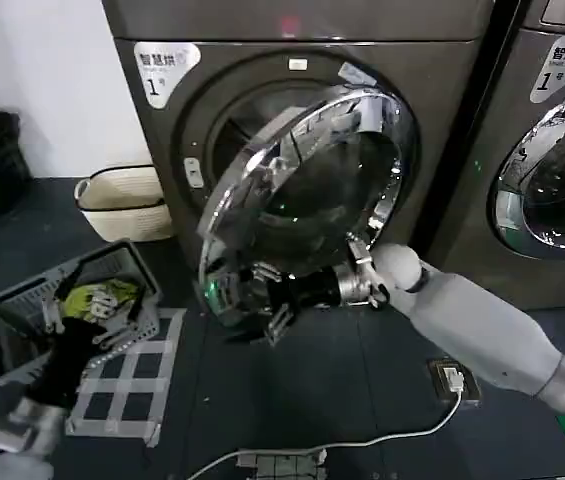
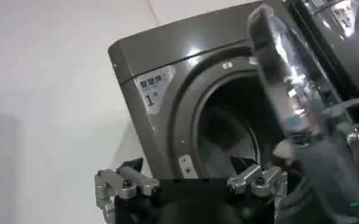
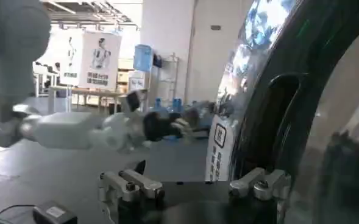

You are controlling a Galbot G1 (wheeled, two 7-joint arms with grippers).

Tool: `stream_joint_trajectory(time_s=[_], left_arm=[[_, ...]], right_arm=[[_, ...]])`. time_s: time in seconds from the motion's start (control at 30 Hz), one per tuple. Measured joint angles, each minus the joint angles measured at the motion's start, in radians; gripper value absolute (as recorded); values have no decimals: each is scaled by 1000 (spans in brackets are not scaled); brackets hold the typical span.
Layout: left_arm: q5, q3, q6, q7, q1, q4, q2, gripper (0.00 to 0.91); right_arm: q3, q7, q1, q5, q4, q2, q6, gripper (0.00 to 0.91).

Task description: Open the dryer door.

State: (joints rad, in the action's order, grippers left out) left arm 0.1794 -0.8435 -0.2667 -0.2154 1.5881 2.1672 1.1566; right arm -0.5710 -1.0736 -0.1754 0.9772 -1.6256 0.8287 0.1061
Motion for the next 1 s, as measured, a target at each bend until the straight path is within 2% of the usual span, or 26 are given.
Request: stream_joint_trajectory(time_s=[0.57, 0.83, 1.0], left_arm=[[5, 184, -2, -21, -231, -126, -228, 907], [-3, 328, -14, -33, -345, -162, -365, 907], [-20, 430, -13, -37, -417, -179, -398, 907]], right_arm=[[6, -48, -48, 26, -133, -190, 3, 907], [1, -112, -59, 46, -186, -279, 11, 907], [15, -154, -75, 50, -216, -340, 26, 907]])
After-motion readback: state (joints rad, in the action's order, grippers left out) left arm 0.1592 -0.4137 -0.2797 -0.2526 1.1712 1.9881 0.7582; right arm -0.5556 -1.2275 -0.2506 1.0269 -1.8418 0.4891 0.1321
